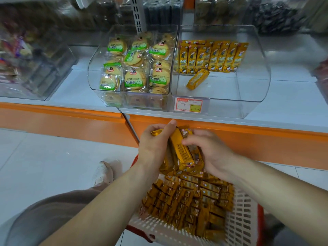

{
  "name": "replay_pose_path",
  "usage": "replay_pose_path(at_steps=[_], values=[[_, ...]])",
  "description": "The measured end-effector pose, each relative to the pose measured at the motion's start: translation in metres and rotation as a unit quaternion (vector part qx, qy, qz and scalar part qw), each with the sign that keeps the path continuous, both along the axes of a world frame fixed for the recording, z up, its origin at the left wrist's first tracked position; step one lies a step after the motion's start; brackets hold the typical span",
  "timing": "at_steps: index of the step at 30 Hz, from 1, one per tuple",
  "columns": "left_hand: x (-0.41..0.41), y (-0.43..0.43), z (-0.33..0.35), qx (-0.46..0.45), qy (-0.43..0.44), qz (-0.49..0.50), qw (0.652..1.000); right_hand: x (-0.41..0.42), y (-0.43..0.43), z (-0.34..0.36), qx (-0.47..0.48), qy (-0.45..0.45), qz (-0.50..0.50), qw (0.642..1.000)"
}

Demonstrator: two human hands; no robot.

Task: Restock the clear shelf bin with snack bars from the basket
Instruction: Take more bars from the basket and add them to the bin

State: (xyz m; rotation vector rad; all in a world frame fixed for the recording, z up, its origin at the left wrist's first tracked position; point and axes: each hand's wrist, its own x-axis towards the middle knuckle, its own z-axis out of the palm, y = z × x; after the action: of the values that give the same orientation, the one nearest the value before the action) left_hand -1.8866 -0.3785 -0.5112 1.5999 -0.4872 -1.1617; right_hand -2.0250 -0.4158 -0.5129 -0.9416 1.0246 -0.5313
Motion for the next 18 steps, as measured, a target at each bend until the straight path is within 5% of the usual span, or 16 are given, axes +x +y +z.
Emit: replay_pose_path(at_steps=[8,12,18], values=[[0.007,-0.001,0.007,-0.01,0.024,-0.054,0.998,-0.008,-0.003,0.006,-0.029,-0.05,-0.018,0.998],[0.015,-0.009,0.018,-0.035,0.029,-0.056,0.997,-0.015,-0.012,0.021,-0.059,-0.007,-0.034,0.998],[0.019,-0.002,0.035,-0.066,-0.038,-0.066,0.995,-0.018,-0.015,0.045,-0.049,-0.036,-0.062,0.996]])
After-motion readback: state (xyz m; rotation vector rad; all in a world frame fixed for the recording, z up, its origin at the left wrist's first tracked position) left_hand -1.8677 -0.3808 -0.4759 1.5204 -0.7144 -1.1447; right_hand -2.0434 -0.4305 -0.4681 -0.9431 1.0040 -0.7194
